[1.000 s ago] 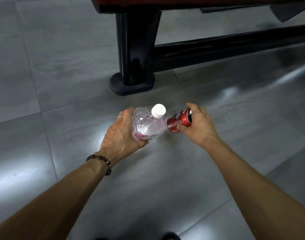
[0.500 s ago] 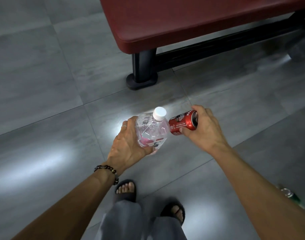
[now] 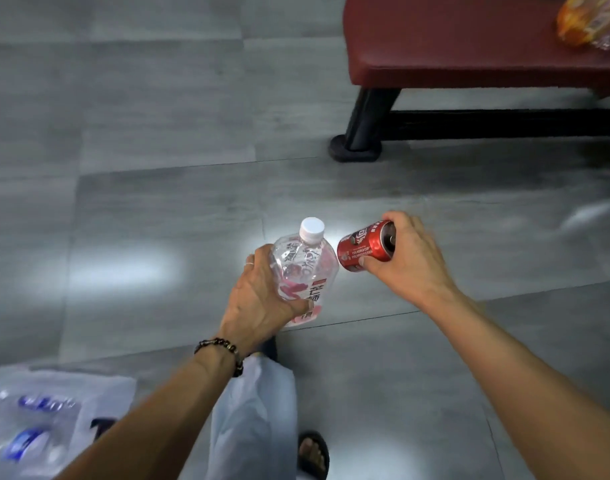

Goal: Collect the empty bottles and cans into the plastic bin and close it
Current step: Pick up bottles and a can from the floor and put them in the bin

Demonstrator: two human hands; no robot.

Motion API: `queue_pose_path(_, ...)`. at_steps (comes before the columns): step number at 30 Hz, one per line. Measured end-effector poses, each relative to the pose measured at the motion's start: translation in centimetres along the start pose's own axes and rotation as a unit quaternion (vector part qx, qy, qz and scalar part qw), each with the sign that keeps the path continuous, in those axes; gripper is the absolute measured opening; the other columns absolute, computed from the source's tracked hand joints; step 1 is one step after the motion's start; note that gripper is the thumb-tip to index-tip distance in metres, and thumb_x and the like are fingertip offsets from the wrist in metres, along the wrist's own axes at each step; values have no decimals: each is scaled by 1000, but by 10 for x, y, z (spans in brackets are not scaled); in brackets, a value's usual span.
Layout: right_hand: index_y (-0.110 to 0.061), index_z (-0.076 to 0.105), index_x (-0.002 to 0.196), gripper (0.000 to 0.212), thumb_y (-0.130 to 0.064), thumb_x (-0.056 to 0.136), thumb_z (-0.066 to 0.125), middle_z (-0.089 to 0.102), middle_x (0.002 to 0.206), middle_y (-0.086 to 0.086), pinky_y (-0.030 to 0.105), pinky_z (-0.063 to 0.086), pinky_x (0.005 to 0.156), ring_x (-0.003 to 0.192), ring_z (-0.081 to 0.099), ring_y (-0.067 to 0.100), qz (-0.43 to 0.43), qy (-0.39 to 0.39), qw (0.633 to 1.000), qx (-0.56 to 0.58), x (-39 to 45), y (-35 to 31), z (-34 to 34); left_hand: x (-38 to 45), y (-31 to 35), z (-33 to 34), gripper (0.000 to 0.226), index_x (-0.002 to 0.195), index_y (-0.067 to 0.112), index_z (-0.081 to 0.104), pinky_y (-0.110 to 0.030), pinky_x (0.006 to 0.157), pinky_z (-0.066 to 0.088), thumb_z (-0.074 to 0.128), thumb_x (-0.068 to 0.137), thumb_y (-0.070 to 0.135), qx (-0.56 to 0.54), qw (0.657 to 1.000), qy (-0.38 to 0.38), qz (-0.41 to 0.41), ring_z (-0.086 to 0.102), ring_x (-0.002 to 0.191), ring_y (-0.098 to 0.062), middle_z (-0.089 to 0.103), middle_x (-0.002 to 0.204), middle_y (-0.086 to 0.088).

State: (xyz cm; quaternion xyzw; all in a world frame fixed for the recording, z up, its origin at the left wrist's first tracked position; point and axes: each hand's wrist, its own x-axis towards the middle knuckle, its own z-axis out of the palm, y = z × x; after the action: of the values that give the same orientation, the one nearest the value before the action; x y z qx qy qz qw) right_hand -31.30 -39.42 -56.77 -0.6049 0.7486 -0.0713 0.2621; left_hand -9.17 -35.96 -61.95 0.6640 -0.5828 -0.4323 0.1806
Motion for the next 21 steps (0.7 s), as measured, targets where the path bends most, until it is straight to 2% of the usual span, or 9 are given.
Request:
queue_pose_path(4, -24, 41, 134, 75, -33, 71, 80, 47, 129, 2, 35, 45, 91, 111, 55, 25, -64, -49, 997, -11, -47, -69, 41, -78, -56, -49, 88, 117, 36, 35, -36, 86, 54, 80, 43, 50, -42, 997, 39, -56, 60, 103, -14, 53, 113, 8)
queue_pose_path(8, -23, 40, 135, 74, -35, 72, 79, 46, 130, 1, 34, 46, 92, 110, 55, 23, -132, -113, 984, -24, -96, -149, 101, -152, -122, -103, 88, 120, 29, 38, -27, 84, 48, 83, 47, 47, -37, 987, 105, -115, 53, 105, -13, 52, 113, 7)
queue_pose_path(11, -24, 40, 133, 72, -36, 73, 78, 46, 129, 0, 32, 45, 90, 109, 55, 22, -172, -151, 973, -32, -132, -206, 157, -199, -184, -136, 94, 125, 29, 36, -36, 88, 53, 81, 46, 53, -67, 975, 146, -155, 57, 107, -16, 53, 118, 6)
queue_pose_path(17, -23, 40, 133, 71, -35, 73, 76, 46, 128, 1, 29, 42, 88, 110, 54, 22, -228, -209, 949, -56, -212, -303, 288, -281, -330, -188, 93, 122, 33, 34, -40, 79, 57, 85, 46, 49, -143, 921, 233, -276, 65, 95, -16, 58, 115, 7)
queue_pose_path(21, -22, 40, 132, 71, -34, 73, 77, 46, 127, 3, 38, 47, 91, 111, 54, 25, -259, -253, 926, -106, -254, -355, 377, -314, -422, -219, 93, 122, 31, 31, -38, 71, 58, 89, 50, 42, -169, 888, 245, -352, 65, 86, -19, 57, 112, -2)
